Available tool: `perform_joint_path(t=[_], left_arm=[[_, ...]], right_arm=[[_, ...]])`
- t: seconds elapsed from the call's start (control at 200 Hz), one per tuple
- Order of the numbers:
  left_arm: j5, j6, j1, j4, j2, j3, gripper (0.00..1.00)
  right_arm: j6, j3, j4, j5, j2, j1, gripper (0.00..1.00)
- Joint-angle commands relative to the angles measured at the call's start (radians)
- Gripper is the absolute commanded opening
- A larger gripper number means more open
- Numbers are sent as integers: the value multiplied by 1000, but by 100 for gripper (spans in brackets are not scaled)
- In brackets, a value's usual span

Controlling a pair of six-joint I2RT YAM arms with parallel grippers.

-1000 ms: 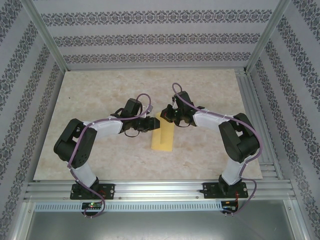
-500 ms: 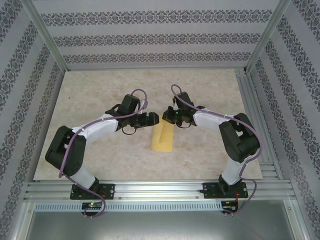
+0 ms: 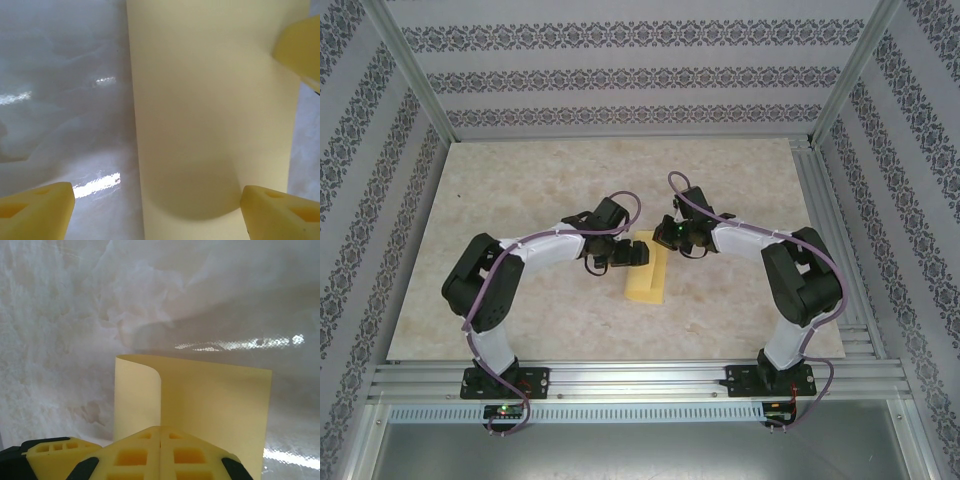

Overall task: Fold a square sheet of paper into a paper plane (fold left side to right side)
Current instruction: First fold in half a square sheet of paper at the center of the table.

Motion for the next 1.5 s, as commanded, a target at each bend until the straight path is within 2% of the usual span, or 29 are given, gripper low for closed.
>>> perform_joint_path(t=[0.0, 0.385, 0.939, 1.254, 1.494], left_arm=[[-60, 18, -17, -70, 12, 32, 86], [-23, -1, -19, -28, 16, 20, 86], [26, -5, -33, -1, 47, 35, 64], [16, -2, -43, -23, 76, 62, 64], [-4, 7, -54, -48, 108, 81, 65]], right_arm=[[-30, -20, -2, 23, -39, -11, 0], [-39, -52, -12, 52, -50, -17, 0], [-47, -60, -15, 54, -42, -19, 0], [-54, -54, -22, 52, -40, -20, 0], [-80, -47, -51, 70, -51, -29, 20]])
